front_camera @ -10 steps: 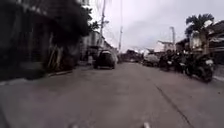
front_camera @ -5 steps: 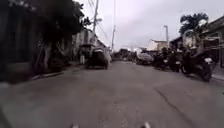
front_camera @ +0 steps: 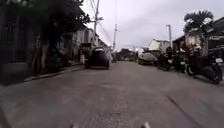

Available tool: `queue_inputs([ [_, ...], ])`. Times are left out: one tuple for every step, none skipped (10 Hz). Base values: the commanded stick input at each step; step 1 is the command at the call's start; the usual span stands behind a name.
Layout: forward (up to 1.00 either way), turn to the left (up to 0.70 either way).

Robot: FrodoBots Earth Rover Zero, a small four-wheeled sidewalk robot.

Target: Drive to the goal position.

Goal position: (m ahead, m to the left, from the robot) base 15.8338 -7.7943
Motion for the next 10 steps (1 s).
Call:
queue_inputs([
  [0.70,0.00],
  [0.70,0.00],
  [0.70,0.00],
  [0.70,-0.08],
  [0.70,-0.35],
  [0.70,-0.25],
  [0.70,0.00],
  [0.70,0.00],
  [0.70,0.00],
  [0.70,0.00],
])
